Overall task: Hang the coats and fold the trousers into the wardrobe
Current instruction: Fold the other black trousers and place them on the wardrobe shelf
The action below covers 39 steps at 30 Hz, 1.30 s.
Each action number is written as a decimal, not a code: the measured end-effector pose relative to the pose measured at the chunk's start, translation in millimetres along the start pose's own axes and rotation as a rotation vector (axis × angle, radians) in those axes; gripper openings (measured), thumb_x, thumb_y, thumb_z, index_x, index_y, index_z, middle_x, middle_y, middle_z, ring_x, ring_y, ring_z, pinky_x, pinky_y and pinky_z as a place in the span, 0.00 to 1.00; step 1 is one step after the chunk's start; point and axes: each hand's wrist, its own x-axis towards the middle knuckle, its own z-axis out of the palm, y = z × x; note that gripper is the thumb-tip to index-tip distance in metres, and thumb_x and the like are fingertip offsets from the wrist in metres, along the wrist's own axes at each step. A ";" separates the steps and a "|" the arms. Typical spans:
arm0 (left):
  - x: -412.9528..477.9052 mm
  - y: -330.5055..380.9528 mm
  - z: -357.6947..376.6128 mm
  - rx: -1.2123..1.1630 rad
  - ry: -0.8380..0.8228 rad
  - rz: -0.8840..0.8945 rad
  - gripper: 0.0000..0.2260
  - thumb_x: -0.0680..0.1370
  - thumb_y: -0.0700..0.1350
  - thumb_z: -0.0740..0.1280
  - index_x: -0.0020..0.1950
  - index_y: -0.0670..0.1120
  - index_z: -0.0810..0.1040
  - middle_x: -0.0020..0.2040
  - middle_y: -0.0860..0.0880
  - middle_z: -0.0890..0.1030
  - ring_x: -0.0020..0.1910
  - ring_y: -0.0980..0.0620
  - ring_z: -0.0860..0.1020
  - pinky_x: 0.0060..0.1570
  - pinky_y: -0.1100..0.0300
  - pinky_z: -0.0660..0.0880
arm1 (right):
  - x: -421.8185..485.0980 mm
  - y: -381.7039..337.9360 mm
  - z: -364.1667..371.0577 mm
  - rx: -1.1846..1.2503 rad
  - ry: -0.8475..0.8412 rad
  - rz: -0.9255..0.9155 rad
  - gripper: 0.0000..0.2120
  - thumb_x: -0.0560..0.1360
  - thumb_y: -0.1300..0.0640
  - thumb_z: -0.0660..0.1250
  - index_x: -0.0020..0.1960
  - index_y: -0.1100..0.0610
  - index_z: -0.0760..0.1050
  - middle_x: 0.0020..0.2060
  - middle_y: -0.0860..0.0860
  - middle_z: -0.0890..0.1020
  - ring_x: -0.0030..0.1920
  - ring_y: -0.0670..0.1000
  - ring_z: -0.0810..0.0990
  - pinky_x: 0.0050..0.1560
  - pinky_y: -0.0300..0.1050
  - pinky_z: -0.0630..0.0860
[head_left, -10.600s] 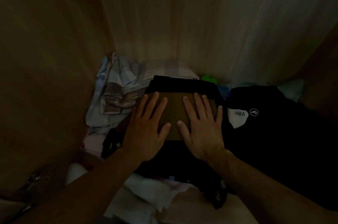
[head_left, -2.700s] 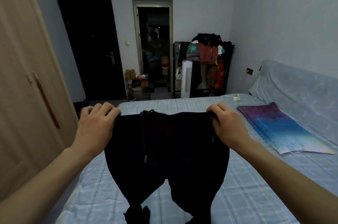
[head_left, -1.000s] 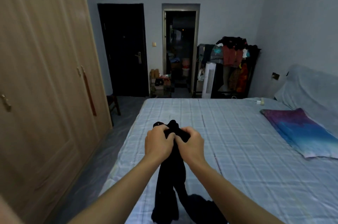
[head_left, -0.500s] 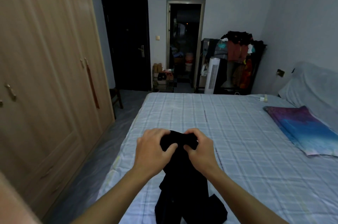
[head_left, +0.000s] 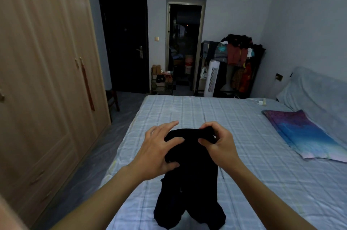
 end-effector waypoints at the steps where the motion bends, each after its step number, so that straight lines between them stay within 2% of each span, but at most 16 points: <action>1: 1.8 -1.2 -1.5 0.027 -0.026 0.029 0.31 0.66 0.61 0.75 0.67 0.56 0.72 0.79 0.48 0.59 0.76 0.47 0.62 0.69 0.37 0.62 | -1.1 0.4 -2.6 0.004 -0.005 -0.007 0.18 0.69 0.75 0.70 0.48 0.54 0.78 0.43 0.46 0.82 0.48 0.49 0.82 0.50 0.39 0.78; 5: 8.6 -0.7 -7.6 0.162 -0.094 0.115 0.28 0.66 0.66 0.74 0.61 0.56 0.74 0.79 0.49 0.58 0.77 0.47 0.59 0.68 0.34 0.61 | -8.7 3.2 -8.0 0.011 -0.011 -0.022 0.17 0.68 0.76 0.70 0.48 0.55 0.78 0.43 0.50 0.83 0.47 0.51 0.82 0.50 0.38 0.77; 10: 12.5 9.2 -7.8 0.130 -0.203 0.148 0.36 0.65 0.70 0.72 0.69 0.59 0.69 0.81 0.49 0.49 0.80 0.45 0.48 0.74 0.37 0.53 | -14.4 4.1 -8.6 0.037 -0.001 -0.022 0.17 0.69 0.76 0.69 0.47 0.56 0.78 0.43 0.51 0.83 0.47 0.52 0.82 0.49 0.39 0.77; 13: 15.3 14.7 -11.7 0.119 -0.274 0.155 0.34 0.63 0.72 0.72 0.64 0.59 0.73 0.82 0.50 0.44 0.80 0.44 0.41 0.74 0.34 0.49 | -17.0 3.4 -8.3 0.053 0.003 -0.017 0.16 0.69 0.76 0.69 0.47 0.57 0.79 0.43 0.52 0.83 0.47 0.53 0.83 0.50 0.42 0.78; 16: 11.8 16.3 -14.2 0.191 -0.297 0.180 0.29 0.63 0.73 0.70 0.58 0.58 0.76 0.82 0.50 0.44 0.80 0.44 0.39 0.74 0.33 0.48 | -20.1 3.3 -8.5 0.048 0.001 -0.015 0.16 0.70 0.76 0.69 0.48 0.56 0.79 0.43 0.52 0.83 0.47 0.54 0.83 0.50 0.43 0.79; 22: 1.0 12.7 -19.9 0.265 -0.212 0.233 0.23 0.65 0.73 0.69 0.46 0.56 0.79 0.77 0.50 0.61 0.78 0.44 0.56 0.73 0.35 0.54 | -27.7 4.9 -4.2 0.062 0.016 0.000 0.16 0.70 0.76 0.69 0.47 0.56 0.78 0.42 0.52 0.83 0.47 0.54 0.83 0.49 0.43 0.79; 27: -11.0 2.3 -29.2 0.274 -0.133 0.246 0.21 0.70 0.72 0.66 0.40 0.54 0.81 0.71 0.50 0.71 0.73 0.46 0.66 0.71 0.37 0.58 | -33.7 6.4 -2.1 0.100 0.038 0.039 0.17 0.68 0.77 0.70 0.45 0.57 0.79 0.41 0.52 0.83 0.45 0.52 0.83 0.47 0.38 0.77; 33: -20.9 3.7 -27.2 0.138 -0.015 0.232 0.12 0.70 0.57 0.72 0.41 0.49 0.79 0.65 0.49 0.77 0.69 0.46 0.72 0.70 0.43 0.64 | -36.8 1.4 0.6 0.098 0.034 0.020 0.15 0.69 0.77 0.70 0.46 0.58 0.79 0.42 0.51 0.83 0.46 0.50 0.83 0.48 0.36 0.77; 34: -22.4 2.6 -25.7 0.129 0.011 0.220 0.10 0.70 0.55 0.72 0.43 0.49 0.79 0.63 0.49 0.79 0.67 0.46 0.74 0.70 0.44 0.64 | -37.6 0.4 -0.3 0.098 0.030 0.017 0.15 0.69 0.77 0.70 0.46 0.58 0.79 0.42 0.50 0.83 0.46 0.50 0.83 0.49 0.36 0.77; 36: -25.6 0.1 -22.3 0.129 0.081 0.185 0.09 0.70 0.51 0.72 0.45 0.48 0.78 0.53 0.51 0.81 0.57 0.48 0.79 0.68 0.46 0.66 | -40.2 -1.5 -1.7 0.094 0.024 0.006 0.15 0.69 0.76 0.71 0.46 0.58 0.79 0.42 0.50 0.84 0.46 0.50 0.83 0.49 0.35 0.76; 39: -28.7 -2.0 -21.3 0.097 0.171 0.157 0.11 0.71 0.47 0.72 0.46 0.50 0.72 0.44 0.52 0.79 0.42 0.50 0.78 0.65 0.46 0.69 | -42.2 -4.9 -1.3 0.070 0.027 -0.015 0.15 0.69 0.76 0.71 0.46 0.57 0.79 0.42 0.48 0.83 0.47 0.49 0.83 0.50 0.35 0.76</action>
